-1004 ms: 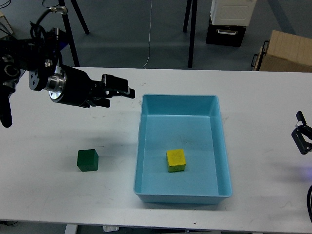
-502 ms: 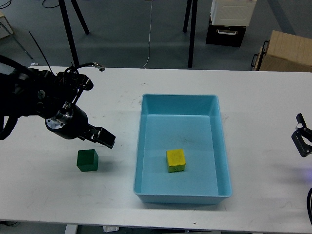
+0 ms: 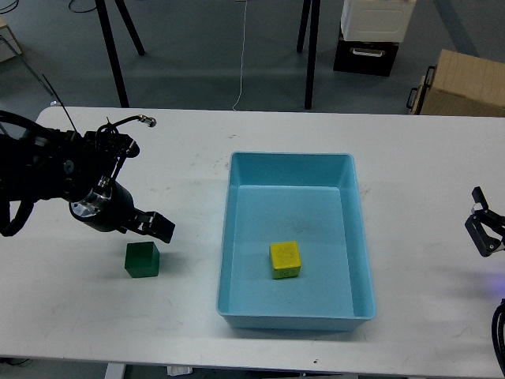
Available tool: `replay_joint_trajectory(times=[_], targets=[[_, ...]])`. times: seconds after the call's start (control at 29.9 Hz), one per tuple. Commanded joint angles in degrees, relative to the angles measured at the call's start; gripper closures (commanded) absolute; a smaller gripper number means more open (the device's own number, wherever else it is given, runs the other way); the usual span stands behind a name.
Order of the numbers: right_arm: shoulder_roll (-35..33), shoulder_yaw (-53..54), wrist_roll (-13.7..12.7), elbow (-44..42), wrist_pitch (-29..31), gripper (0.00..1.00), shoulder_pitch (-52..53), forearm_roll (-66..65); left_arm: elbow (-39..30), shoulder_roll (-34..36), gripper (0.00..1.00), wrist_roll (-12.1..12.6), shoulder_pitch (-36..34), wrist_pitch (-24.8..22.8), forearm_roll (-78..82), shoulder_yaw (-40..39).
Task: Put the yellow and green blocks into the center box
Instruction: 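Swing the left gripper up and lower it over the green cube, then close the left gripper on the green cube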
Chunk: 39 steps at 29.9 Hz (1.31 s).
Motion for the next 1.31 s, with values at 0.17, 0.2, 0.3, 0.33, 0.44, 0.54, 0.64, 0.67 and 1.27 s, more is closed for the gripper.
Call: replay_joint_trajectory(times=[0.17, 0.2, 0.3, 0.33, 0.44, 0.54, 0.64, 0.67, 1.27], targets=[[0.0, 0.1, 0.0, 0.0, 0.6, 0.00, -0.4, 0.0, 2.2, -1.0, 0.00, 0.0, 3.0, 0.0, 0.0, -0.1], [0.0, 0.1, 0.0, 0.0, 0.6, 0.00, -0.4, -0.1, 1.9, -0.9, 0.00, 0.0, 3.1, 0.0, 0.0, -0.1], [0.0, 0.0, 0.0, 0.0, 0.6, 0.00, -0.4, -0.1, 1.1, -0.3, 0.00, 0.0, 2.9, 0.0, 0.1, -0.1], [0.0, 0.0, 0.0, 0.0, 0.6, 0.00, -0.4, -0.1, 1.0, -0.1, 0.00, 0.0, 2.8, 0.0, 0.1, -0.1], [0.0, -0.1, 0.0, 0.0, 0.6, 0.00, -0.4, -0.1, -0.2, 1.0, 0.00, 0.1, 2.8, 0.0, 0.2, 0.3], [0.0, 0.0, 0.0, 0.0, 0.7, 0.00, -0.4, -0.1, -1.3, 1.8, 0.00, 0.1, 2.8, 0.0, 0.2, 0.5], [0.0, 0.0, 0.0, 0.0, 0.7, 0.00, -0.4, -0.1, -1.5, 2.4, 0.00, 0.1, 2.8, 0.0, 1.1, 0.6], [0.0, 0.0, 0.0, 0.0, 0.7, 0.00, -0.4, -0.1, -1.6, 2.9, 0.00, 0.1, 2.8, 0.0, 1.8, 0.5], [0.0, 0.1, 0.0, 0.0, 0.7, 0.00, -1.0, -0.1, -4.4, 4.8, 0.89, 3.5, 2.2, 0.0, 5.5, 0.0]])
